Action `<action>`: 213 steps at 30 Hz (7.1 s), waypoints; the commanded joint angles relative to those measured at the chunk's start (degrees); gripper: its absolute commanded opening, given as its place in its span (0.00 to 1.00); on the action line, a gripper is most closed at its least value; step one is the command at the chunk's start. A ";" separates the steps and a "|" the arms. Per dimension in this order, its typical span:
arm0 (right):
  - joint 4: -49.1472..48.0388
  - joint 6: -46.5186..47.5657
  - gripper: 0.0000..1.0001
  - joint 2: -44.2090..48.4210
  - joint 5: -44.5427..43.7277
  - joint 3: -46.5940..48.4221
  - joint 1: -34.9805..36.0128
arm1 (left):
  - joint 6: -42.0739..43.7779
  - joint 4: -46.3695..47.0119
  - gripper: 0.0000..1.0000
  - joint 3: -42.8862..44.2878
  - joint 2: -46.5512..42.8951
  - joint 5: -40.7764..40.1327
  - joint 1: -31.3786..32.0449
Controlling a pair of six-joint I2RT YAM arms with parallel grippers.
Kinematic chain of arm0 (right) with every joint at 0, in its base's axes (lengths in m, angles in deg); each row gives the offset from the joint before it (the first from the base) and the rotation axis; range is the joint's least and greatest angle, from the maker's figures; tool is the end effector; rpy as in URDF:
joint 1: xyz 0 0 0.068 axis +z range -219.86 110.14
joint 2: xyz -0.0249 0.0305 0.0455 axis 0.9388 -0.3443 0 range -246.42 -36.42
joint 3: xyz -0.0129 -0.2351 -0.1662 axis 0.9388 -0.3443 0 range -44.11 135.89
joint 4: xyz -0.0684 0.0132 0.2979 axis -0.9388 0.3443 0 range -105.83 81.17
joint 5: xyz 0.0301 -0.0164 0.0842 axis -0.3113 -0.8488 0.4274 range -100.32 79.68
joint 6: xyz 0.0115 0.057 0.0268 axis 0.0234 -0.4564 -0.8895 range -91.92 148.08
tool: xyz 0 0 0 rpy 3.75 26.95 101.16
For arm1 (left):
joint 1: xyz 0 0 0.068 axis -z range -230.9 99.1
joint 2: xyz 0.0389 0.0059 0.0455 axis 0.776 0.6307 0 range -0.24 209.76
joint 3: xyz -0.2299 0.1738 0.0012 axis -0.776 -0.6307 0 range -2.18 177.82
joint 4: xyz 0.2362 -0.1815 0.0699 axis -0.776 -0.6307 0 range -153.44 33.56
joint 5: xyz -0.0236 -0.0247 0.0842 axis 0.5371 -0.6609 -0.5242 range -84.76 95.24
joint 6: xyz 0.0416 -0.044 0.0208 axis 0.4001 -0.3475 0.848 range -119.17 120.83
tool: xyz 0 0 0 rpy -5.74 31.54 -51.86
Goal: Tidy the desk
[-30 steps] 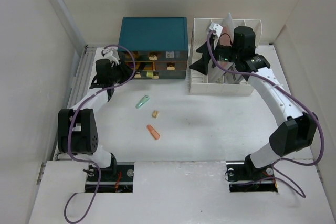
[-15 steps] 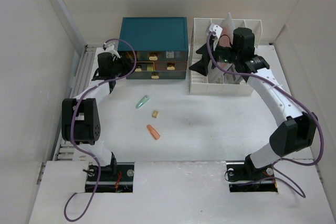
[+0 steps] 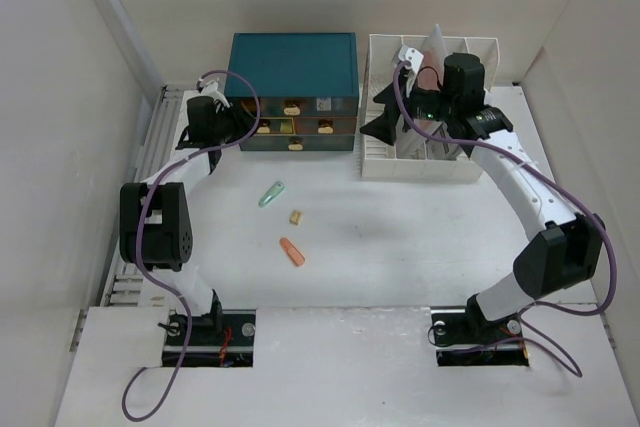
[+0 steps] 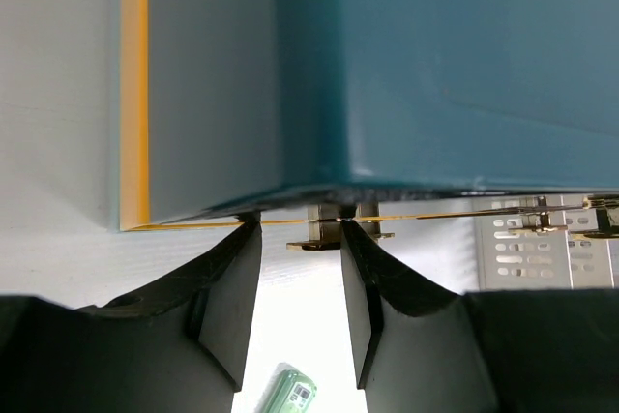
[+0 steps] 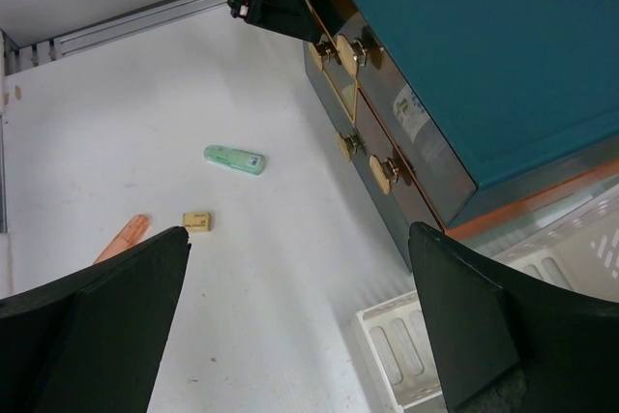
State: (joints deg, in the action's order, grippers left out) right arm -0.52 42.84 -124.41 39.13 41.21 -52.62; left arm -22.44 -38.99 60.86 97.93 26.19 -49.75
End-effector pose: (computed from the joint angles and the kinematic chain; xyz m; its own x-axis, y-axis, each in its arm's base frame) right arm 0.3764 0.1561 0.4068 -0.0601 -0.1920 -0.9795 -0.9289 0.3700 -0.0155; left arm 0.4473 -0.0266 0.2351 -0.4208 -0.3605 -0.8324 0.2103 0.8539 -0.4761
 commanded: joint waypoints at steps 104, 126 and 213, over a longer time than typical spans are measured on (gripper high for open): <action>-10.83 -16.35 0.50 14.42 -32.58 -5.16 0.43 | 2.44 -6.29 0.51 16.14 11.78 -43.27 34.18; -10.83 -16.35 0.50 14.42 -31.52 -5.16 -0.10 | 0.06 -5.76 0.48 20.80 13.89 -48.55 35.85; 15.31 47.92 0.59 -14.84 -19.99 -1.65 32.86 | 15.35 -14.12 0.50 -21.03 -74.34 -79.05 42.36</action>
State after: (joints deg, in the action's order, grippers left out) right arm 17.12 89.48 -138.40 26.11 37.71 -20.71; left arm -10.00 -55.80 40.84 26.68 -52.22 -7.24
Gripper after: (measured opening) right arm 0.589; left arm 0.474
